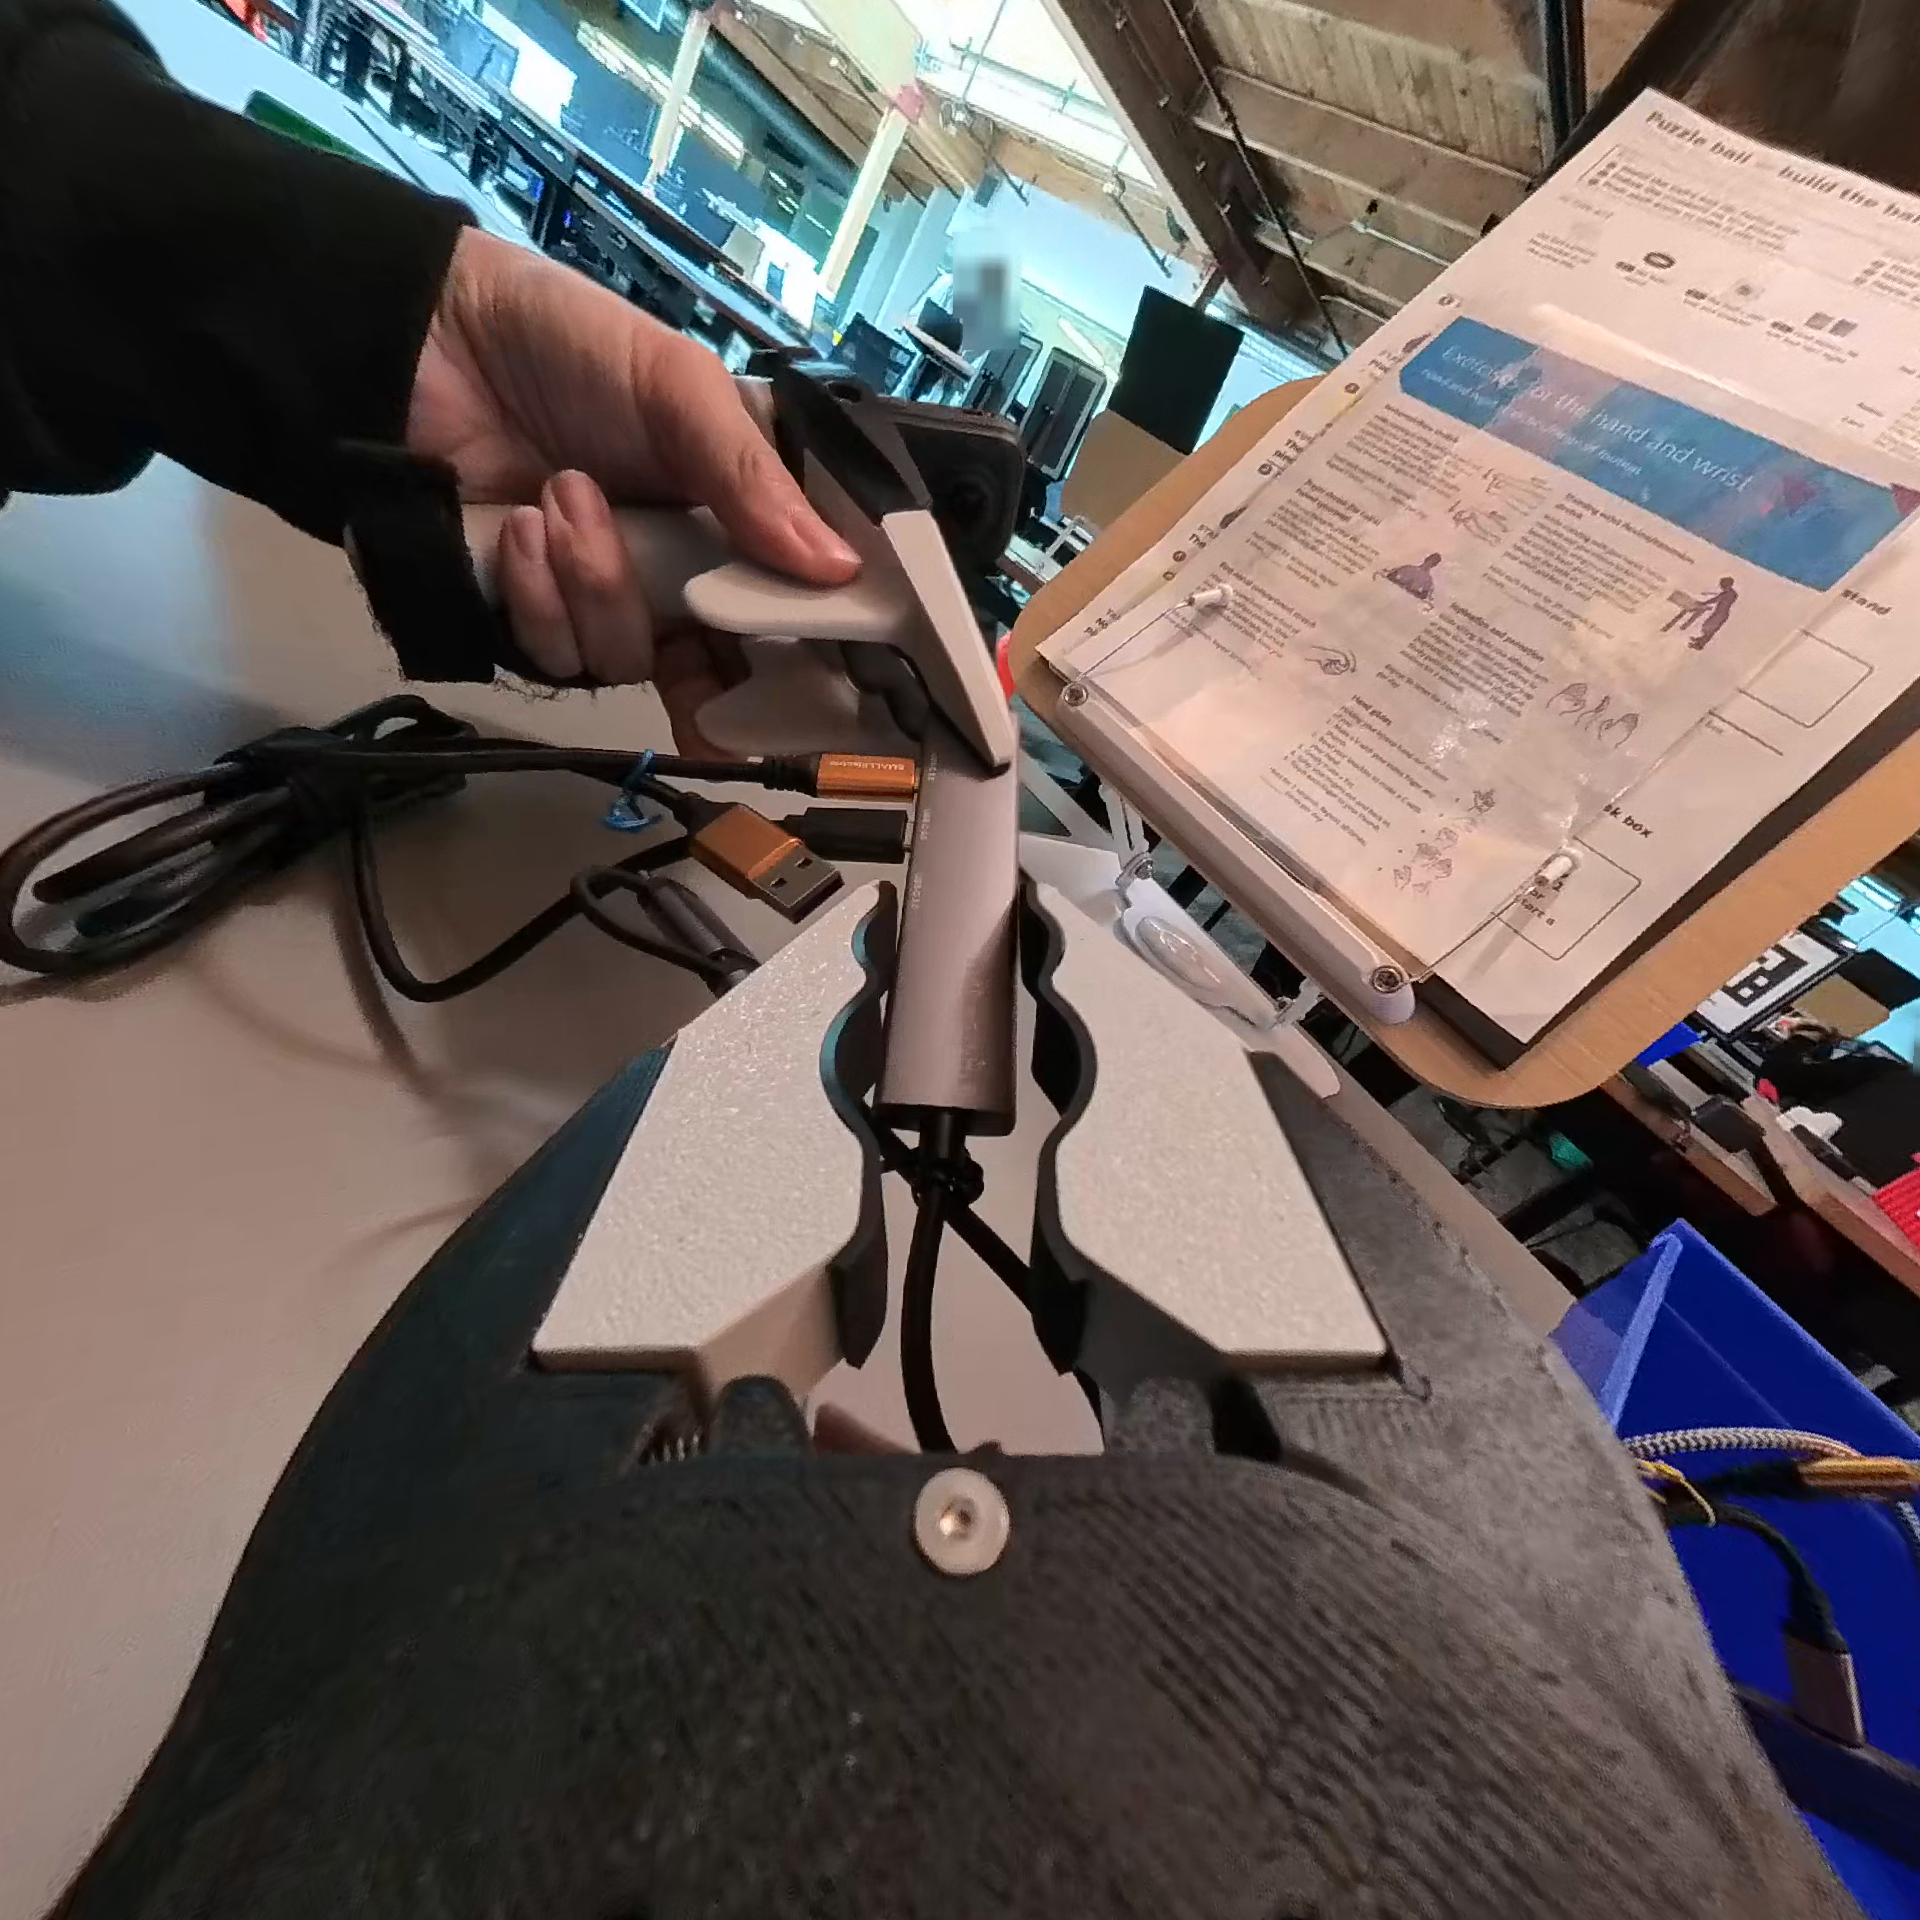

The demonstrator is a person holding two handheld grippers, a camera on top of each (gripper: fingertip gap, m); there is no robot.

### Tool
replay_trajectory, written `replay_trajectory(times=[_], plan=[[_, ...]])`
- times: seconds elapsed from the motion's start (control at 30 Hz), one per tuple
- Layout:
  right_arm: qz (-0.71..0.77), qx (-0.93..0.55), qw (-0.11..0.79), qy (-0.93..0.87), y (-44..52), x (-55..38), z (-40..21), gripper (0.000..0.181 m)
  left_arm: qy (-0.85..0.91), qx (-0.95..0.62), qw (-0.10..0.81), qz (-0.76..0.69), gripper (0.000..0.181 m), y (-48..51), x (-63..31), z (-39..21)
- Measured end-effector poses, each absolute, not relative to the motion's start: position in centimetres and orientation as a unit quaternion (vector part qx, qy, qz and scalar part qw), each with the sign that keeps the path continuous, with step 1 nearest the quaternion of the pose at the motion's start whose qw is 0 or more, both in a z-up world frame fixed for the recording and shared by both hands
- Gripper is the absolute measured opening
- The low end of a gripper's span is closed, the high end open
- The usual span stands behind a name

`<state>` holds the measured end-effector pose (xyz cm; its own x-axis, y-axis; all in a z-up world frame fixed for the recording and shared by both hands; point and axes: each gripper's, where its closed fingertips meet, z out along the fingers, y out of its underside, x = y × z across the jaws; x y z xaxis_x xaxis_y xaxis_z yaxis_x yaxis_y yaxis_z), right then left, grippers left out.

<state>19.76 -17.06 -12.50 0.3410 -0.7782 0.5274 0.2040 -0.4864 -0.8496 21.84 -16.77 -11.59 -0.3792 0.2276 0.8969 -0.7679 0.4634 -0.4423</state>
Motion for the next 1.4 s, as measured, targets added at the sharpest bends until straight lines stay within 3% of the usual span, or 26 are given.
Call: replay_trajectory(times=[0.23, 0.33, 0.43, 0.67, 0.83, 1.17, 1.4], plan=[[-0.510, -0.677, 0.462, 0.262, -17.2, 20.6, -12.5, 0.021, -0.687, 0.192, 0.477, 0.513, 0.007, -17.1, 22.7, -11.3], [-0.483, -0.659, 0.486, 0.310, -18.0, 20.8, -12.6, 0.022, -0.706, 0.179, 0.363, 0.581, 0.019, -17.3, 24.7, -9.8], [-0.450, -0.617, 0.519, 0.383, -19.5, 21.3, -12.6, 0.021, -0.739, 0.104, 0.204, 0.634, 0.020, -16.5, 25.4, -7.6], [-0.447, -0.569, 0.521, 0.453, -21.5, 21.7, -12.7, 0.021, -0.841, -0.054, -0.031, 0.537, 0.031, -16.9, 22.9, -9.7], [-0.458, -0.557, 0.523, 0.455, -21.9, 21.6, -12.1, 0.021, -0.847, -0.075, -0.094, 0.517, 0.021, -17.5, 23.1, -10.5], [-0.462, -0.552, 0.529, 0.450, -21.7, 21.4, -11.8, 0.021, -0.860, -0.075, -0.120, 0.491, 0.006, -18.1, 23.3, -11.7], [-0.470, -0.588, 0.507, 0.420, -21.5, 21.3, -11.9, 0.022, -0.850, -0.110, -0.178, 0.484, 0.004, -18.1, 23.4, -11.3]])
